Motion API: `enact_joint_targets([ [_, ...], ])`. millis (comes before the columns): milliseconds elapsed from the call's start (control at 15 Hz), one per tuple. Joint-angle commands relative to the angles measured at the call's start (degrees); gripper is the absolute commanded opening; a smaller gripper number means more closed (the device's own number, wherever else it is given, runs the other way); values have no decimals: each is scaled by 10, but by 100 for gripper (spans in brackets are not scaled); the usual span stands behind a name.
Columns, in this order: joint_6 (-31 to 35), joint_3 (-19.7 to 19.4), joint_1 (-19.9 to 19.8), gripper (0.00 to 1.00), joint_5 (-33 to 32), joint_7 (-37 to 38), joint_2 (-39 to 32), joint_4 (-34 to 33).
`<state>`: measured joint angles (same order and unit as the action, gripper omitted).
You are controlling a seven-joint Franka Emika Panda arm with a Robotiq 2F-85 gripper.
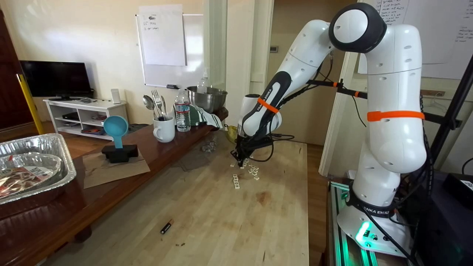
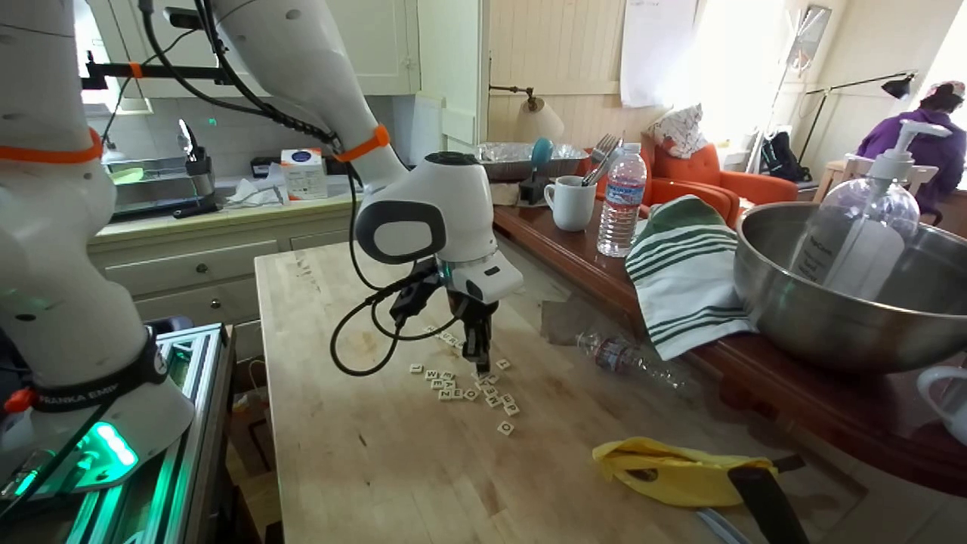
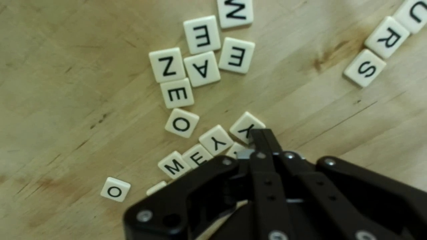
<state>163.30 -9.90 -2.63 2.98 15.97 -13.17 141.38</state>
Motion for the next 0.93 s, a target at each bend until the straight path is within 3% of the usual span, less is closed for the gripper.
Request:
enact_joint_targets([
  [0, 10, 3, 11, 0, -28, -21, 55, 41],
  [333, -24, 47, 7, 0, -19, -104, 110, 63],
  [400, -24, 56, 9, 26, -22, -129, 117, 67],
  [467, -29, 63, 11, 27, -28, -148, 123, 68],
  [867, -52, 97, 21, 71, -37, -267, 117, 67],
])
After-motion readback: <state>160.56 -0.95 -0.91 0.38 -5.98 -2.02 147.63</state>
